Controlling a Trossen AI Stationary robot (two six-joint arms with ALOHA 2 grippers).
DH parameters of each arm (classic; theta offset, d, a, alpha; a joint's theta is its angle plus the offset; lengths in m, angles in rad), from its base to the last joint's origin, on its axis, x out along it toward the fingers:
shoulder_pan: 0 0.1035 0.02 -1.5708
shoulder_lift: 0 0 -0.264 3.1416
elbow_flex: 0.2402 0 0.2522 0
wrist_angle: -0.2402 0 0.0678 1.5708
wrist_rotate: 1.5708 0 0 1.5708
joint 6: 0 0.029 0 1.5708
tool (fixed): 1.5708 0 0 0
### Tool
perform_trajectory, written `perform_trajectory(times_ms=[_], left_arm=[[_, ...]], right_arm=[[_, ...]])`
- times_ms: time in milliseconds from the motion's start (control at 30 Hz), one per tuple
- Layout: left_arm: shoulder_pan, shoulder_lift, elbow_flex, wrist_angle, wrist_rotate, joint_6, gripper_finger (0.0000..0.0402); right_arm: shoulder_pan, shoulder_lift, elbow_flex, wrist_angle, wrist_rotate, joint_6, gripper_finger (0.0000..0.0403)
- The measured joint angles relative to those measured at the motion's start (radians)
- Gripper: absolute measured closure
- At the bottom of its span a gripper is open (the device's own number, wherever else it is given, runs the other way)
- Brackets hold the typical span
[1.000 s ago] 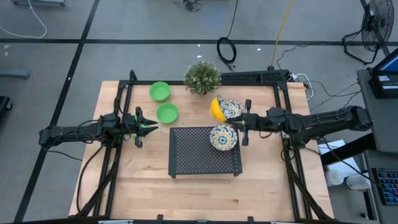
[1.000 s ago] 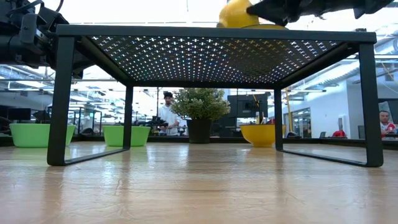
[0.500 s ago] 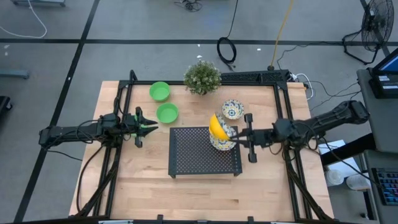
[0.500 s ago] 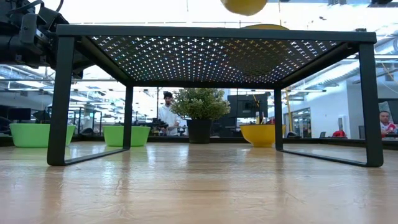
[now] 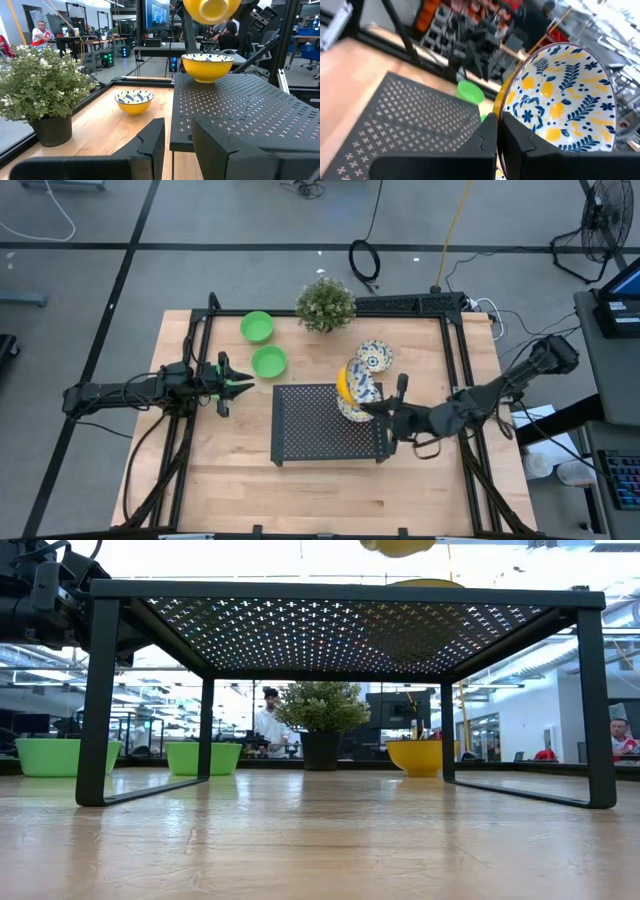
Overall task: Pick & Place Mini bowls
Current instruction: Stack the right white patterned bowl on top of the white patterned bowl on the shelf
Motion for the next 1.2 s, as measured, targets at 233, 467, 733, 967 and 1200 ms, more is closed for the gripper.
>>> perform_trajectory(times_ms=[233,467,733,967,1200], left_arm=[[0.0,0.0,0.0,0.0,0.0,0.0,0.0302],[0.0,0.0,0.0,0.0,0.0,0.0,0.0302],[0.0,0.0,0.0,0.0,0.0,0.0,0.0302],[0.0,0.0,0.0,0.0,0.0,0.0,0.0302],[0.0,0.0,0.0,0.0,0.0,0.0,0.0302]], right_arm=[[-0.012,0.092,0.231,-0.232,0.002,0.024,0.0403],[-0.064,0.156,0.465,-0.501,0.0,0.087,0.0403],[-0.14,0.194,0.538,-0.759,-0.219,0.26,0.0403],[-0.162,0.193,0.555,-0.82,-0.238,0.295,0.0403],[-0.159,0.217,0.645,-0.918,-0.268,0.331,0.0403]])
